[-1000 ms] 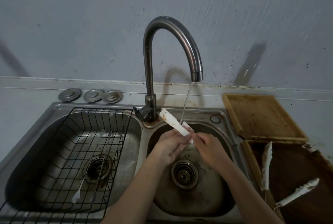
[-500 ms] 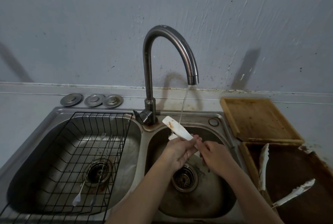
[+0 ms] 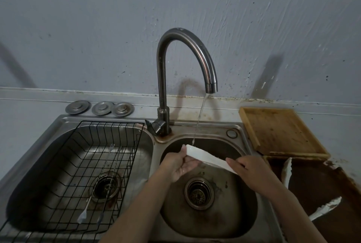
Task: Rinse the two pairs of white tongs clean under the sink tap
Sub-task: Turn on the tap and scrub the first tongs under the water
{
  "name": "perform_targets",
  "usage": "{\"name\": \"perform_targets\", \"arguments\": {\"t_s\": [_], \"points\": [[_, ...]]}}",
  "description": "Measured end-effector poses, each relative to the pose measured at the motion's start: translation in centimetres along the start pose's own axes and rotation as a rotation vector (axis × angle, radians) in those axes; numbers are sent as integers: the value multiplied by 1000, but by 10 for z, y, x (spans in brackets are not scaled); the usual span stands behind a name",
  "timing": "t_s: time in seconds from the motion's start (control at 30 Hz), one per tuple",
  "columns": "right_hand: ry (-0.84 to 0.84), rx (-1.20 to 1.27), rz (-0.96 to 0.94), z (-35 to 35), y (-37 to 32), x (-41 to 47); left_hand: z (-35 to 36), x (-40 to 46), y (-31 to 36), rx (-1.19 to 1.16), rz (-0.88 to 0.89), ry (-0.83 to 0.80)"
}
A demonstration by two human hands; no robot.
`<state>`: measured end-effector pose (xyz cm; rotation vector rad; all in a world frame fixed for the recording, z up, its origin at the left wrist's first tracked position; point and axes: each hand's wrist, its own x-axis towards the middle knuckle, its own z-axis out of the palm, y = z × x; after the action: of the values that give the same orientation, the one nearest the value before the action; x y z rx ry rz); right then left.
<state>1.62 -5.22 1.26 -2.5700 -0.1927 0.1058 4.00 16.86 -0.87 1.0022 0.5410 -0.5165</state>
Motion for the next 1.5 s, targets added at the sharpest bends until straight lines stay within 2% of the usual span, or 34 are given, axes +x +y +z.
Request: {"name": "perform_targets", "arguments": {"t_s": [0.3, 0.4, 0.47, 0.6, 0.77, 0.83, 0.97, 1.03, 1.13, 1.23, 1.37, 1.5], "points": [[-59, 16, -3, 1, 5, -2, 8, -8, 1, 545, 84, -27], [-53, 23, -11, 4, 1, -2, 15, -8, 5, 925, 153, 125], [-11, 31, -6, 8, -4, -1, 23, -6, 2, 1044, 228, 190], [52, -11, -7, 11, -17, 5, 28, 0, 8, 923, 294, 258], [119, 43, -62, 10, -24, 12, 12, 0, 28, 1002, 549, 417], [120, 58, -72, 9, -26, 13, 5, 0, 31, 1006, 603, 425], [197, 76, -89, 10, -30, 10, -1, 0, 36, 1040, 504, 369], [229, 106, -32, 9, -32, 8, -4, 0, 39, 1012, 427, 287], [101, 181, 191, 5, -27, 7, -2, -6, 40, 960, 381, 152], [-40, 122, 298, -6, -23, 7, 3, -11, 37, 919, 442, 92], [-150, 73, 318, -17, -11, 10, 6, -15, 31, 740, 486, -24], [-72, 181, 302, -18, 2, 11, 8, -15, 30, 473, 454, -65]]}}
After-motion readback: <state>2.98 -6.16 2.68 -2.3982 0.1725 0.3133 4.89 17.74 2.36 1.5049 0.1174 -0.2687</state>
